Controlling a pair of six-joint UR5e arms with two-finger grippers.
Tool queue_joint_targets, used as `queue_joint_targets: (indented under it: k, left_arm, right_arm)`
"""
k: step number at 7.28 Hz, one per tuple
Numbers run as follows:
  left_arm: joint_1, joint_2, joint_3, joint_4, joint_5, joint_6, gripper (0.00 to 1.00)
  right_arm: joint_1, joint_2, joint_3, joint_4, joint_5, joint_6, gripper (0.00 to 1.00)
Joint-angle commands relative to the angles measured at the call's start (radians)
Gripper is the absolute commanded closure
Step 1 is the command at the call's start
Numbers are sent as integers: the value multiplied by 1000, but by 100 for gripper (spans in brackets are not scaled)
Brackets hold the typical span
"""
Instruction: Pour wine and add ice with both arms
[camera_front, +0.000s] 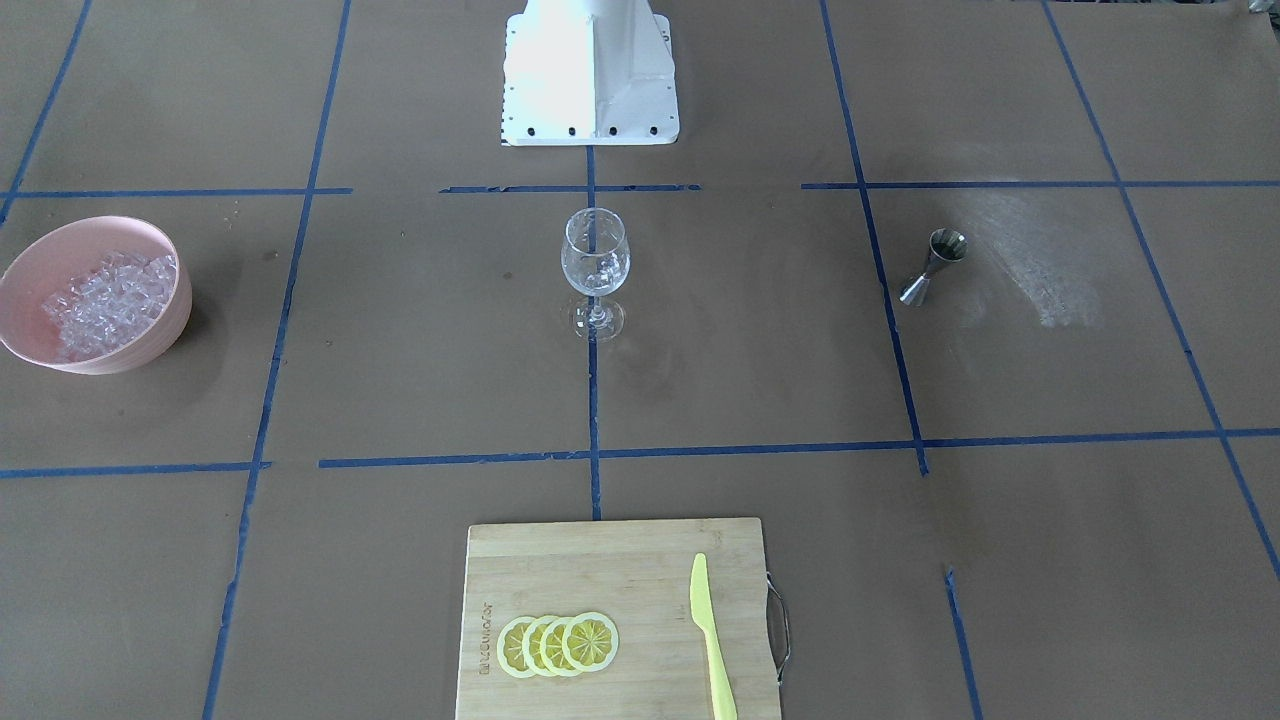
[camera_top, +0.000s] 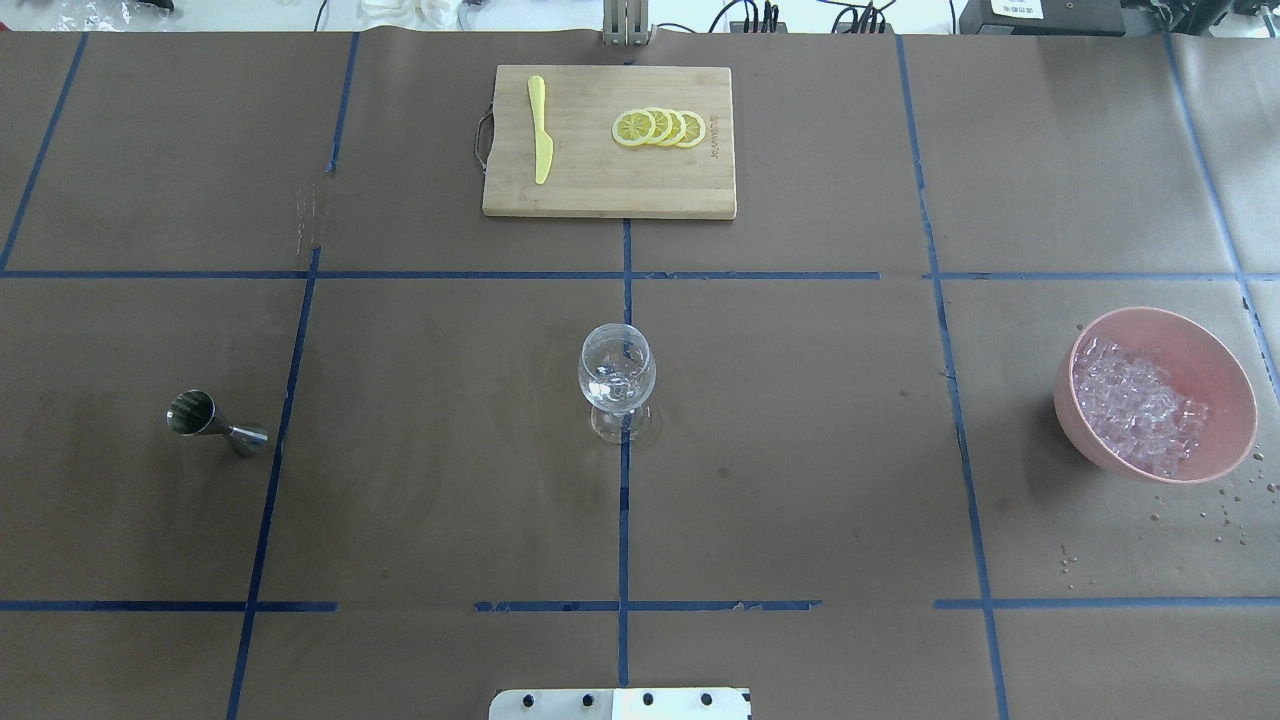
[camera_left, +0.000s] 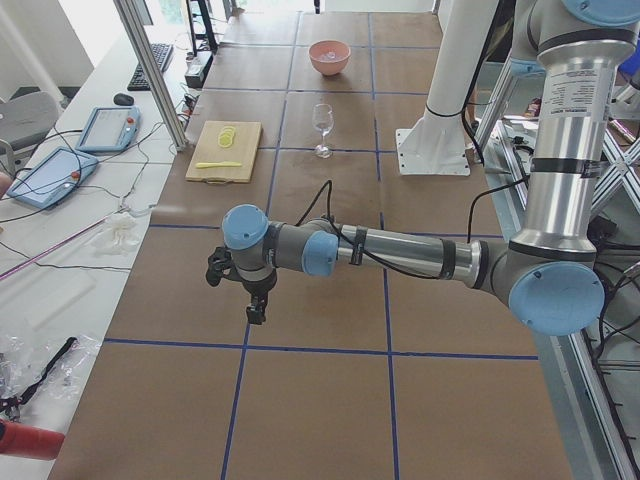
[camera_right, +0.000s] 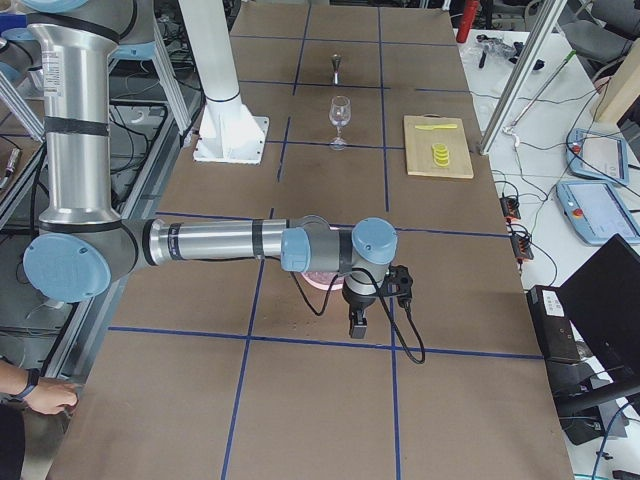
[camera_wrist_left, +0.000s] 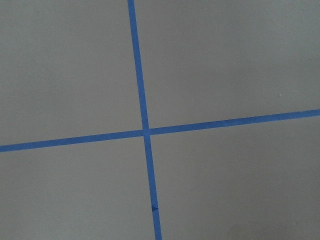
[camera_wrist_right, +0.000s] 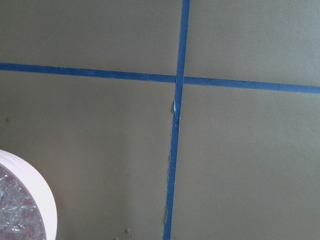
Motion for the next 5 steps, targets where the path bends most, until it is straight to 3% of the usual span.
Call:
queue_joint_targets:
  k: [1,5]
  left_arm:
    - [-5,1,-21,-20,-1,2,0]
    - [-3,13,-22,-60,0,-7,0]
  right_arm:
    - [0,-10,11,-2,33,6,0]
    - [-2,-4,23,-1,54,11,0]
